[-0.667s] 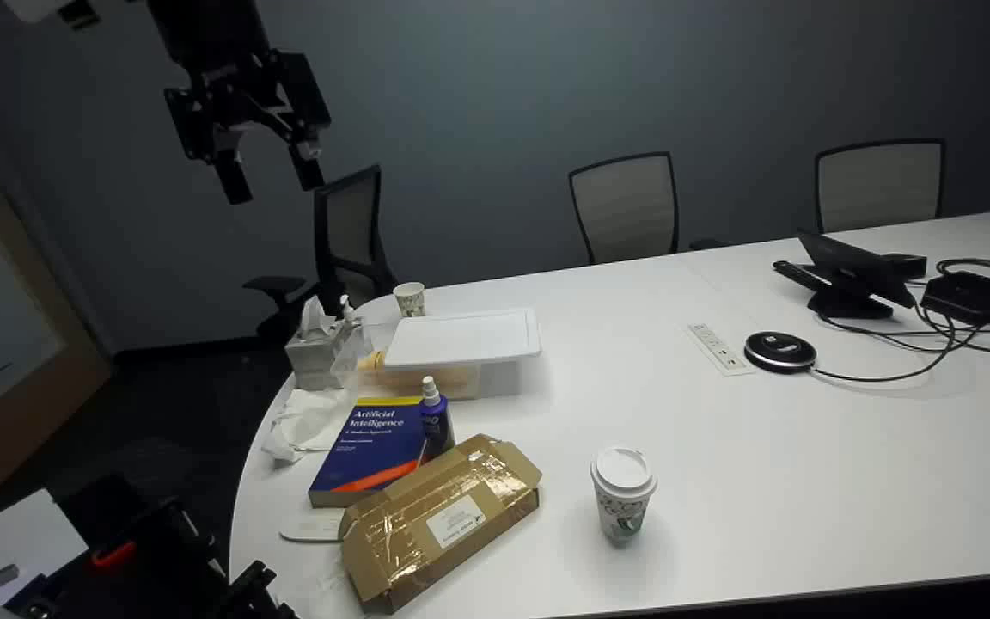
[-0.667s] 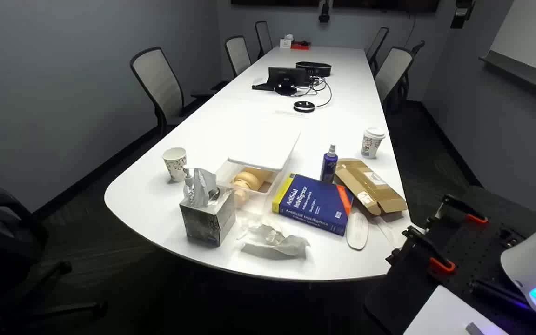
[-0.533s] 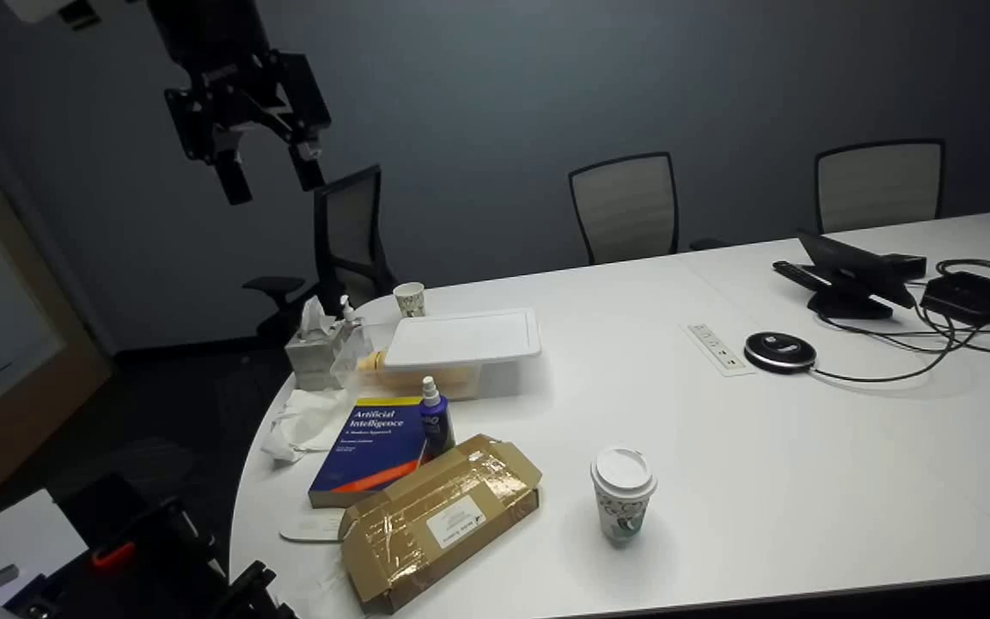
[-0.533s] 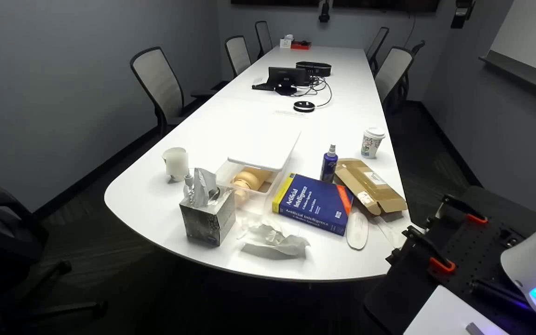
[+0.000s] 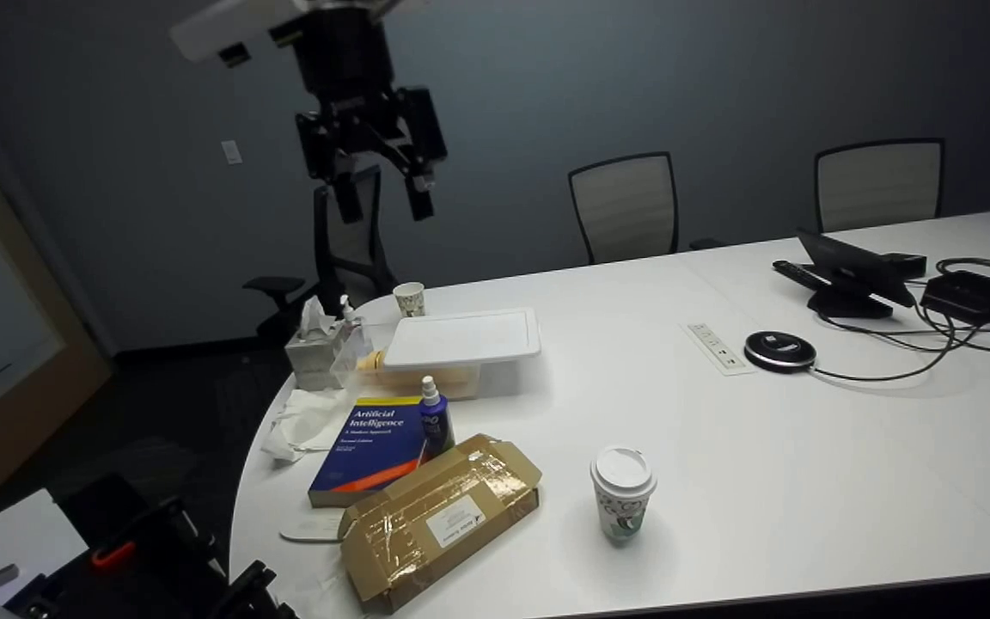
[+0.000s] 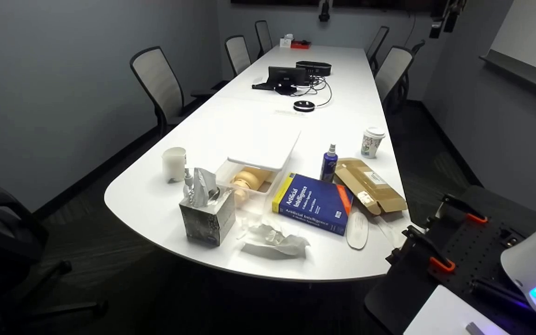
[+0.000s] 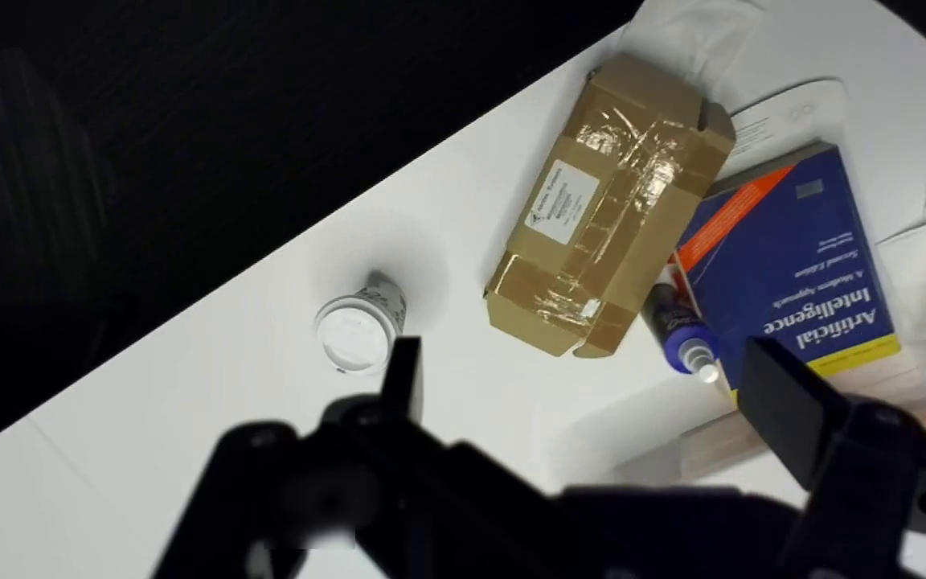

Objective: Put the cup's lid on the table

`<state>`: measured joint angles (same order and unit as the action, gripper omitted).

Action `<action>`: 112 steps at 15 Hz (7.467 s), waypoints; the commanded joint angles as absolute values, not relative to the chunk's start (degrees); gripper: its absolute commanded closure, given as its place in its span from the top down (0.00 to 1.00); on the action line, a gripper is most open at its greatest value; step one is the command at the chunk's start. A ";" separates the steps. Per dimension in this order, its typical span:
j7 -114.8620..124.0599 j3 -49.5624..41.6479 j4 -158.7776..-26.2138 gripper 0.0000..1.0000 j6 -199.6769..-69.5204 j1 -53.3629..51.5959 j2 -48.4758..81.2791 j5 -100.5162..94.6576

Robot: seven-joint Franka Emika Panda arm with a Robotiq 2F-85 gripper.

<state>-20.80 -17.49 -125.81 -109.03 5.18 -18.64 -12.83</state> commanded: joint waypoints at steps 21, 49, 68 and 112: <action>-3.12 -10.64 -85.50 1.00 -130.70 20.27 48.98 5.75; 0.23 -10.86 -71.16 0.05 -125.88 22.80 59.45 5.13; 3.27 -11.96 -72.66 0.02 -122.61 21.99 53.03 5.57; -6.75 3.02 -73.98 0.35 -119.67 11.29 61.09 9.51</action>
<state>-5.19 2.38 -76.10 -120.55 10.93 60.05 8.37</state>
